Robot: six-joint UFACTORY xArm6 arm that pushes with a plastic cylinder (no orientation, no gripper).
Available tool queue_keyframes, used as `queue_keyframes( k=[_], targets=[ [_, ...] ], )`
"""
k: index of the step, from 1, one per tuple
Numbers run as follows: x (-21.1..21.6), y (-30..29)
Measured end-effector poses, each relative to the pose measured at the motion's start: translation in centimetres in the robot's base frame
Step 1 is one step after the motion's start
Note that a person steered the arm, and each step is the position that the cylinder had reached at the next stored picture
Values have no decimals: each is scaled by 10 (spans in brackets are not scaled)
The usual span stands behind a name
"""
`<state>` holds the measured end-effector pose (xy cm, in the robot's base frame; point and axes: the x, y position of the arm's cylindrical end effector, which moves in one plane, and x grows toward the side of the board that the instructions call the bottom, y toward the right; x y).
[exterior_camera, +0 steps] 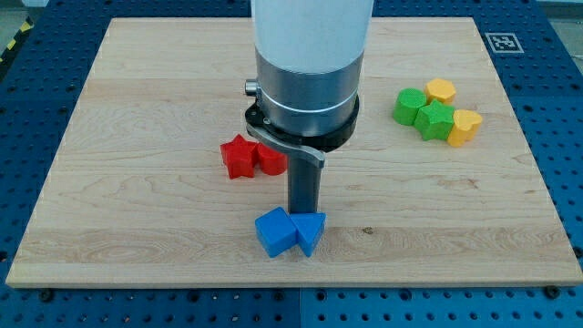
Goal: Push the red circle top of the blue cube
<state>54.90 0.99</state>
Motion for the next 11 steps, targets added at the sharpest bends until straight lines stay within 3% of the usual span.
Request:
queue_keyframes(
  k=[3,5,6,11],
  targets=[
    [-60,32],
    [-101,-10],
    [-101,-48],
    [-41,-77]
  ],
)
